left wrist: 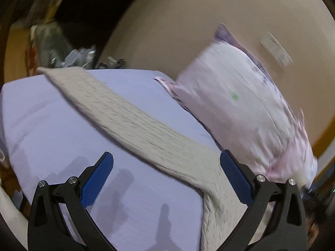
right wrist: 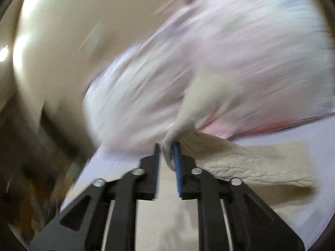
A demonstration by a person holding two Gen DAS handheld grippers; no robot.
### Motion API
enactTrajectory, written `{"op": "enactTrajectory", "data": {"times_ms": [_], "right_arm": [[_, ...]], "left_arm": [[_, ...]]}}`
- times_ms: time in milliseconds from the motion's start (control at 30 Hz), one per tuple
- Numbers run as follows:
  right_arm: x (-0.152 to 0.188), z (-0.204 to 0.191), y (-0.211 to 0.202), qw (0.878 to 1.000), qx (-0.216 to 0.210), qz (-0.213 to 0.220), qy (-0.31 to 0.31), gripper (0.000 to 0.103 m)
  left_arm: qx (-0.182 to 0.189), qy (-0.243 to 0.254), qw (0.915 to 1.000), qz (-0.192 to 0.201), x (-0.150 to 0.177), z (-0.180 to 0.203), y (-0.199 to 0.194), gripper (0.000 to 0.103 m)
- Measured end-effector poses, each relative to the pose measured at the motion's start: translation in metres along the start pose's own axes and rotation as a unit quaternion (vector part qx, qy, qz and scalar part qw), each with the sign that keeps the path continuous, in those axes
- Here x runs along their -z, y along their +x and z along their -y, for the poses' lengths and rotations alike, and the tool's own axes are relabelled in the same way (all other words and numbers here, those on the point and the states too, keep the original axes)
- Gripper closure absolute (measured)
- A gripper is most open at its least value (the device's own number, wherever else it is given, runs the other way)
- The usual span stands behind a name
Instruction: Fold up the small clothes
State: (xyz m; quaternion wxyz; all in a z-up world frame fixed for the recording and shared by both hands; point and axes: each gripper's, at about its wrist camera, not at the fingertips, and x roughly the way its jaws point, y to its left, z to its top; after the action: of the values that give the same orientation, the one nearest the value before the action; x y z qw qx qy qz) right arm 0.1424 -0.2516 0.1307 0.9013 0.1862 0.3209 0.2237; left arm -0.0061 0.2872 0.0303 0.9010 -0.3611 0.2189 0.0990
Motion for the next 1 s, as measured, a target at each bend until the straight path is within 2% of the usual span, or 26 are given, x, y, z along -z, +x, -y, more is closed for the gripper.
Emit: {"op": "enactTrajectory", "data": {"times_ms": [33,67,133,167,333,367,467,600,733,767,833,900,967,1000], "right_arm": [[0.01,-0.018,0.016,0.999,-0.01,-0.025,-0.016,0.057],[0.02,-0.036,0.023,0.999,-0.02,-0.037,-0.031,0.051],[0.027,-0.047,0.018,0.999,-0.02,-0.019,-0.041,0.031],[0.026,-0.048,0.016,0.999,-0.016,-0.012,-0.041,0.028],[0.029,-0.025,-0.003,1.0,0.014,-0.007,-0.007,0.023],[0.03,-0.017,-0.008,1.0,0.024,-0.007,0.003,0.023],[0.031,0.007,-0.012,0.999,0.042,-0.01,0.027,0.022],[0.038,0.021,-0.017,0.998,0.045,-0.014,0.042,0.021],[0.044,0.031,-0.025,0.998,0.043,-0.013,0.048,0.02],[0.045,0.034,-0.029,0.998,0.042,-0.013,0.049,0.02],[0.046,0.04,-0.036,0.998,0.045,-0.011,0.051,0.02],[0.045,0.049,-0.049,0.997,0.058,0.002,0.047,0.02],[0.044,0.058,-0.061,0.996,0.073,0.017,0.046,0.019],[0.043,0.065,-0.068,0.995,0.083,0.026,0.047,0.019]], "left_arm": [[0.001,-0.016,0.9999,-0.001,-0.004,-0.009,0.0,0.002],[0.002,-0.03,0.9996,-0.001,-0.008,-0.017,0.001,0.003],[-0.002,-0.053,0.9986,-0.001,-0.016,-0.035,0.0,0.011],[-0.004,-0.062,0.9981,-0.002,-0.019,-0.041,0.002,0.013],[-0.015,-0.123,0.9922,-0.009,-0.039,-0.082,0.015,0.026],[-0.017,-0.134,0.9908,-0.009,-0.043,-0.086,0.019,0.032],[-0.025,-0.165,0.986,-0.007,-0.056,-0.102,0.026,0.041],[-0.044,-0.209,0.9769,-0.014,-0.069,-0.125,0.038,0.068],[-0.059,-0.216,0.974,-0.035,-0.078,-0.132,0.05,0.095],[-0.064,-0.21,0.9751,-0.036,-0.079,-0.128,0.051,0.096],[-0.062,-0.174,0.9825,-0.021,-0.085,-0.104,0.046,0.098],[-0.021,-0.113,0.9934,-0.007,-0.091,-0.052,0.038,0.098],[0.026,-0.057,0.998,-0.007,-0.089,0.001,0.035,0.098],[0.067,-0.01,0.9976,-0.013,-0.082,0.048,0.034,0.098]]}}
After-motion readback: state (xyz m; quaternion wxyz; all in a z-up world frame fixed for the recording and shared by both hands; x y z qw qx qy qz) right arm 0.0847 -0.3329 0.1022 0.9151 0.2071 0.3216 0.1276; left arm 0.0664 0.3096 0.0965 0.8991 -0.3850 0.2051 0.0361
